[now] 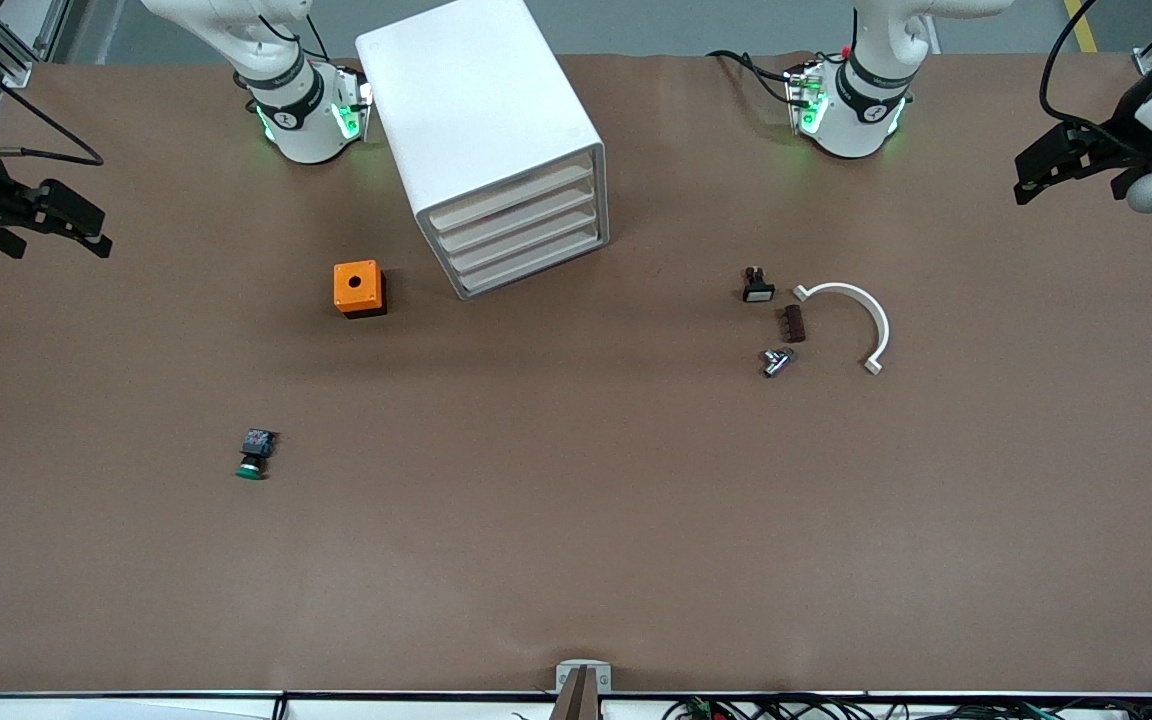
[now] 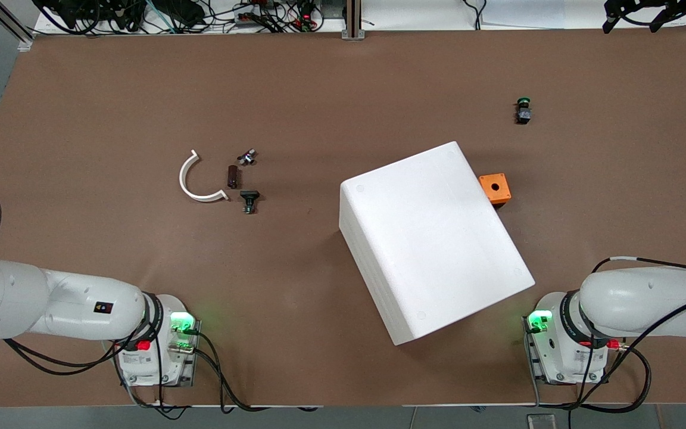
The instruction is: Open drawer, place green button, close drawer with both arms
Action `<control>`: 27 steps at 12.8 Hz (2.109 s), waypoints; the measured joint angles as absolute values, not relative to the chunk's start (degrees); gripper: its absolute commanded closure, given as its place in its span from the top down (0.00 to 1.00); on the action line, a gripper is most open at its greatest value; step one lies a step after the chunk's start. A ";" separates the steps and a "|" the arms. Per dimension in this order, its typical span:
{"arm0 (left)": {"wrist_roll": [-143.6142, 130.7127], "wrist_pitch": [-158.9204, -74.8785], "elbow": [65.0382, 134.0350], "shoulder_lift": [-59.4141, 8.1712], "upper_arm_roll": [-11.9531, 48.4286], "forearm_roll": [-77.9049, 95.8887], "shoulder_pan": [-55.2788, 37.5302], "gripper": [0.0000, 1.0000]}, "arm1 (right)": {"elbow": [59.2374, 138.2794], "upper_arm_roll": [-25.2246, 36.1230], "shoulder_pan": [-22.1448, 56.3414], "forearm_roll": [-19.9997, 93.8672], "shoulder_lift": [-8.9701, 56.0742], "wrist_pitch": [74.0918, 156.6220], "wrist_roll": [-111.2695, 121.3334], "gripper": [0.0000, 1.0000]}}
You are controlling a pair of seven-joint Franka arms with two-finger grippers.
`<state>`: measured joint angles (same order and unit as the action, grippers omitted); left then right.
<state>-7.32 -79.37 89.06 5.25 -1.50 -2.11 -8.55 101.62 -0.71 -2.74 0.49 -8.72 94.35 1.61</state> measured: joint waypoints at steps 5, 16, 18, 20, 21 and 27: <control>-7.32 -79.16 89.02 5.24 -1.60 -2.11 -8.52 1.00 | 101.62 -0.71 -2.74 0.49 -8.72 94.35 1.61 1.00; -13.38 -80.27 89.39 -6.07 -1.92 -0.58 -8.36 1.00 | 101.62 -0.72 -2.74 0.49 -8.73 94.36 1.61 1.00; -20.49 -81.39 89.49 -8.24 -1.75 3.63 -8.69 1.00 | 101.62 -0.72 -2.74 0.49 -8.74 94.36 1.61 1.00; -28.02 -82.54 89.59 -10.31 -1.49 7.92 -9.05 1.00 | 101.62 -0.74 -2.74 0.49 -8.74 94.36 1.62 1.00; -31.49 -83.01 89.63 -11.30 -1.31 10.05 -9.19 1.00 | 101.62 -0.74 -2.74 0.49 -8.74 94.36 1.62 1.00; -54.57 -85.56 90.79 -17.14 2.64 13.59 -13.76 1.00 | 101.51 -0.72 -2.74 0.49 -8.74 94.41 1.62 1.00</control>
